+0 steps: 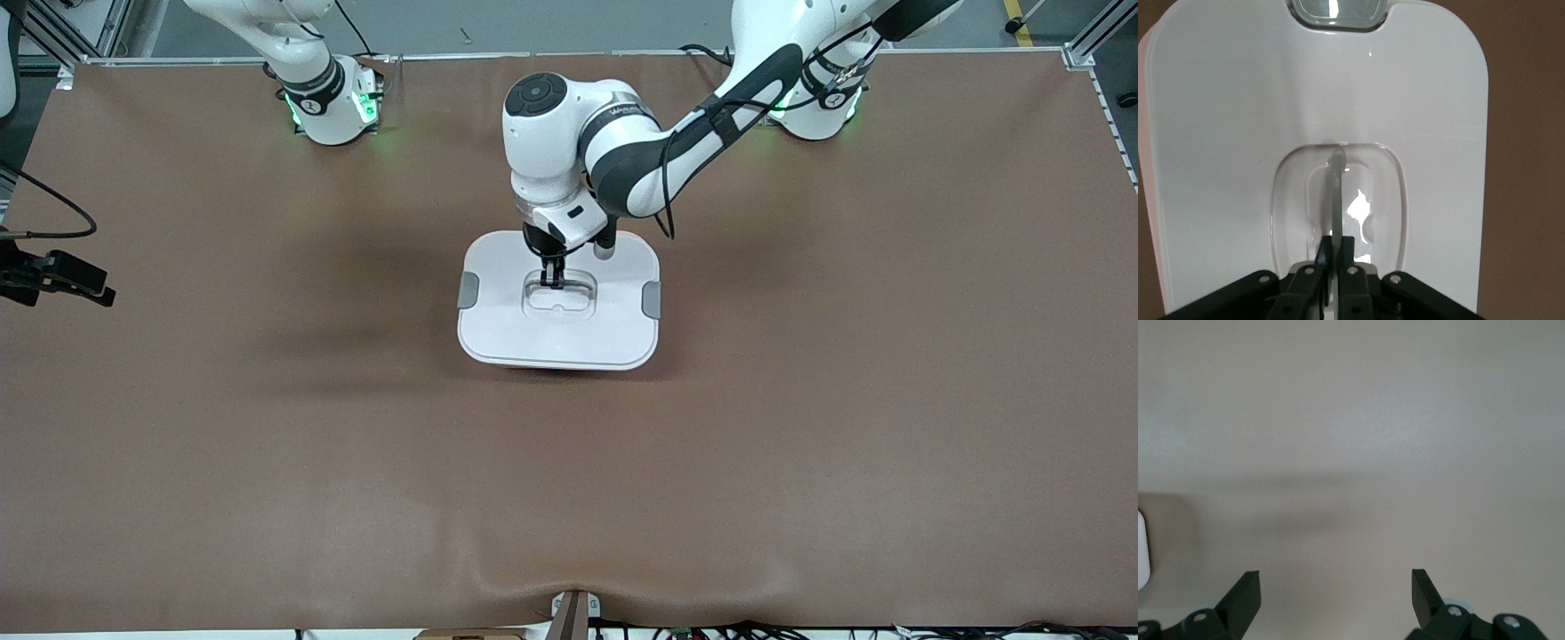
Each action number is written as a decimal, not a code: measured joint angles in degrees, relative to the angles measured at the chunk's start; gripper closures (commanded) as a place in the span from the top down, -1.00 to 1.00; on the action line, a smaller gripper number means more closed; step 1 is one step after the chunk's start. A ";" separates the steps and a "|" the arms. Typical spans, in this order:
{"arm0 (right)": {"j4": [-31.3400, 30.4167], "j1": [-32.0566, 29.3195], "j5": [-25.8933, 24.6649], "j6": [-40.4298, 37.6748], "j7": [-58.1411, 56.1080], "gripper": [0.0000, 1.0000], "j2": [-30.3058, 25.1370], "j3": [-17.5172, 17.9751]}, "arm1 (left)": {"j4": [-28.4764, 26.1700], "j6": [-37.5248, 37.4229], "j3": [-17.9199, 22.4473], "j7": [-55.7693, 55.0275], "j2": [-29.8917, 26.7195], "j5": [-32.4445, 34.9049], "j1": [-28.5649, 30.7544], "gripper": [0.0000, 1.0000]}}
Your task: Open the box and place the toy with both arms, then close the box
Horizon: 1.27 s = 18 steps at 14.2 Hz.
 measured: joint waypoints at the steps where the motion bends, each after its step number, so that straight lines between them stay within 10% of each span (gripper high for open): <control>1: 0.18 0.00 0.00 -0.05 0.01 1.00 -0.06 -0.02 | -0.03 0.00 0.00 0.00 0.02 0.00 -0.01 -1.00; 18: 4.15 0.01 -0.03 -0.44 -0.65 1.00 -0.32 -0.04 | -0.51 -0.20 0.00 -0.06 0.10 0.01 -0.70 -1.00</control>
